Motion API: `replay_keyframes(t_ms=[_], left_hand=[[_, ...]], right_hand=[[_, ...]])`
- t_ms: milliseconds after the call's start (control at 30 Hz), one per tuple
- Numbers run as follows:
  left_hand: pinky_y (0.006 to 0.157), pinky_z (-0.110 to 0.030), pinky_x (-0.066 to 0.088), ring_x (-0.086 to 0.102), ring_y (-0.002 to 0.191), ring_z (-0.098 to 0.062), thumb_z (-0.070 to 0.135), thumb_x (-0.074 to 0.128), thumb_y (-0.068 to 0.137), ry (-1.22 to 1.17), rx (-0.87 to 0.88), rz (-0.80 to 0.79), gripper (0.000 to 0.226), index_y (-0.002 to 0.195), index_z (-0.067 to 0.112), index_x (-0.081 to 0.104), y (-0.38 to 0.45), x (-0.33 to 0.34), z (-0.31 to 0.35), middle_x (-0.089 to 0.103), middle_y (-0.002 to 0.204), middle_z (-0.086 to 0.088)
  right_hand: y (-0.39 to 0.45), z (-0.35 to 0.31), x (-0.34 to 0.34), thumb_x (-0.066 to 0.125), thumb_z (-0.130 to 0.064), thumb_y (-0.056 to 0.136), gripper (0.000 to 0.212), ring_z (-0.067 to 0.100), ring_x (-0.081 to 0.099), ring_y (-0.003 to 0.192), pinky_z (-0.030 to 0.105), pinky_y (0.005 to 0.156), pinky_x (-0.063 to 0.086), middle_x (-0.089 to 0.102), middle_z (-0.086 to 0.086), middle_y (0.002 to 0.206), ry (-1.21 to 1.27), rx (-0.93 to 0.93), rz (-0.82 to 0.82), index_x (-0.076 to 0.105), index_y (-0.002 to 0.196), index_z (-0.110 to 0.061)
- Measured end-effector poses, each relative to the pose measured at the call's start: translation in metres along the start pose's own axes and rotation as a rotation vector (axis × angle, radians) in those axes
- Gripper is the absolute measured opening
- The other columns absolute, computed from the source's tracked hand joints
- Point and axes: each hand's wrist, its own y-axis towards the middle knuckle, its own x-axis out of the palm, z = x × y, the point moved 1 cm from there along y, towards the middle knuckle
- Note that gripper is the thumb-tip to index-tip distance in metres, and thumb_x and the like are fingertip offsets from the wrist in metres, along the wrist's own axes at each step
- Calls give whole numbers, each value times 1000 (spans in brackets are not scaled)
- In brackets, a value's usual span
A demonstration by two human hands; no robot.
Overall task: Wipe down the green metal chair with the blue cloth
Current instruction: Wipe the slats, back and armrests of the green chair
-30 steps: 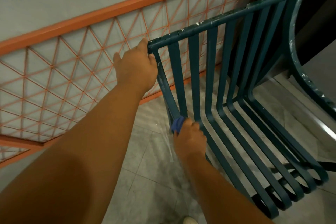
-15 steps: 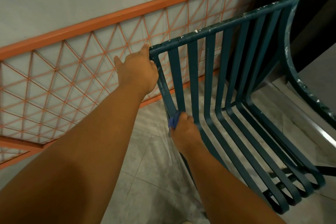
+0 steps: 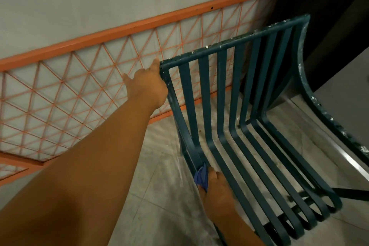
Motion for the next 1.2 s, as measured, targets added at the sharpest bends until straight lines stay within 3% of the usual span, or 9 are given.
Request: replay_keyframes(t_ms=[133,267,467,633,700,800,900,1067,1200], left_hand=[[113,-59,12,46,119,-30,18,36,94,20,3,-27,61,151,23,14,0,-4,2,59,115,-8],[113,-59,11,48,116,-30,16,36,94,5,15,-16,60,150,23,15,1,-4,-1,57,106,-6],[114,-57,6,36,132,-27,16,34,96,-6,97,43,55,148,27,24,9,-1,-18,51,132,-8],[114,-56,7,41,130,-27,18,34,95,1,171,5,55,148,31,27,23,-2,-31,52,131,-11],[114,-56,10,44,126,-26,19,34,95,10,196,16,53,147,32,29,27,-3,-33,53,129,-9],[113,-55,11,46,123,-25,18,34,96,-3,218,38,52,146,31,31,26,-3,-35,56,125,-7],[113,-56,10,46,123,-24,17,34,95,-16,227,46,52,146,28,32,24,-2,-34,57,125,-7],[113,-55,9,46,123,-24,17,37,94,-11,228,38,53,146,27,31,25,-4,-33,57,126,-6],[114,-54,5,44,126,-24,18,37,94,-18,222,31,54,147,27,29,22,-2,-32,55,128,-7]], right_hand=[[7,-12,-16,41,-75,81,53,10,62,96,34,89,53,63,-3,111,417,-37,84,48,120,-40],[34,-61,-37,51,-38,94,45,17,66,89,34,75,57,65,0,108,685,-162,188,39,137,-46],[78,-130,-28,55,-22,94,59,19,26,138,34,112,30,25,-4,156,426,-135,345,30,147,-31],[101,-173,-46,50,-27,98,60,25,60,114,18,79,54,56,5,131,927,52,421,20,148,-40],[104,-195,-49,49,-27,98,70,26,44,133,32,96,50,27,0,156,842,-161,465,3,144,-54],[102,-194,-35,50,-17,97,77,21,-3,149,45,112,34,-22,-15,154,448,-348,504,-3,145,-45],[101,-172,-23,47,-14,98,75,19,-12,147,42,113,34,-25,-11,153,276,-271,451,-7,146,-35],[109,-204,-48,42,-11,100,68,21,-5,148,36,118,22,-14,-3,160,483,-196,437,3,151,-32],[99,-182,-34,48,1,95,83,24,-12,147,34,104,44,-20,-6,155,170,-379,520,-5,149,-32]])
